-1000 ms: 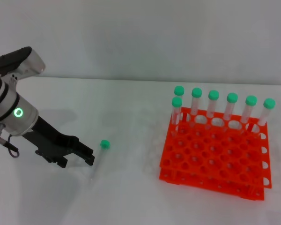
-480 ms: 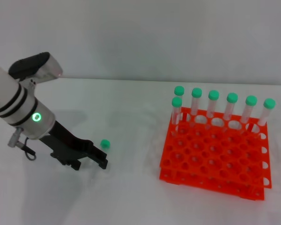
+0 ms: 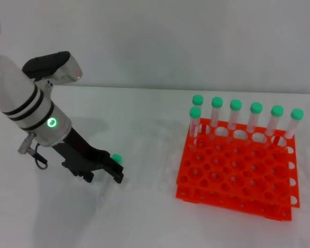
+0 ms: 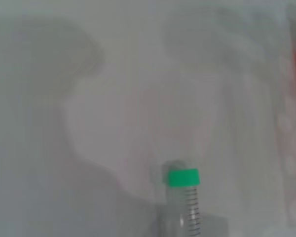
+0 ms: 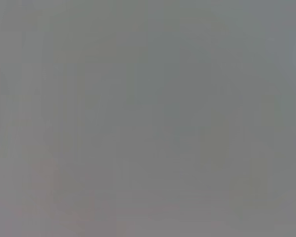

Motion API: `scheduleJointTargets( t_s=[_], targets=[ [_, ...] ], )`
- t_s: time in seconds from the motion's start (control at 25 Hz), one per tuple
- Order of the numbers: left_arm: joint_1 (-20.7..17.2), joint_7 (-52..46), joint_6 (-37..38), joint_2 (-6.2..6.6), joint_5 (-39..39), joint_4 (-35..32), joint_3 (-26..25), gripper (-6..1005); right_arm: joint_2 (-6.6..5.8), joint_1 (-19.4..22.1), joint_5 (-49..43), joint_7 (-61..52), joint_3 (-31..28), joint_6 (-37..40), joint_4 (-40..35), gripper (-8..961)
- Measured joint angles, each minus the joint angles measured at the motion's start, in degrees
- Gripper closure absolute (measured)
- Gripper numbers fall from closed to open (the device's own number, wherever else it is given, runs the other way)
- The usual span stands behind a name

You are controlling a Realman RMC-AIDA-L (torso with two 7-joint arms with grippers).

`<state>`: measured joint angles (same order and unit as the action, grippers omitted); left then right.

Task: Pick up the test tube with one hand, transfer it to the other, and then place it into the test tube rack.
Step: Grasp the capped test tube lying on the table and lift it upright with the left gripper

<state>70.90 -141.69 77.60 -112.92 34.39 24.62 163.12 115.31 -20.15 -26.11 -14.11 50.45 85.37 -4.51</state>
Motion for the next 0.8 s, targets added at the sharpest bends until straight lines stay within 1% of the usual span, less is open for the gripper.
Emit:
scheduleJointTargets(
  t_s=[0.12,0.2,0.32,0.52,0.64,0.8],
  targets=[
    [0.7,-0.3,-0.5,-0.24,0.3,-0.5,0.0,127,0.00,0.0,0.0,0.0,0.0,-0.1,0.0,138],
    [1.1,-0.4,-0.8,-0.27,0.4,-0.9,0.0,152,0.00,0.0,0.0,0.1,0.0,-0.3,0.0,139],
    [1.3,-1.1,-1.0,-0.32,1.0,-1.3,0.0,253,0.00,0.0,0.0,0.1,0.0,-0.3,0.0,141],
    [1.7,-3.2,-2.0,-0.72,4.5,-3.8,0.0,416,0.00,0.0,0.0,0.1,0.0,-0.1,0.0,143],
    [2.1,-3.7,-2.6,-1.17,5.5,-4.4,-0.1,511,0.00,-0.2,0.1,0.2,0.0,-0.1,0.0,145],
    [2.6,-5.0,-2.7,-1.55,8.0,-5.2,-0.1,512,0.00,-0.3,0.1,0.2,0.0,-0.3,-0.2,147]
  ],
)
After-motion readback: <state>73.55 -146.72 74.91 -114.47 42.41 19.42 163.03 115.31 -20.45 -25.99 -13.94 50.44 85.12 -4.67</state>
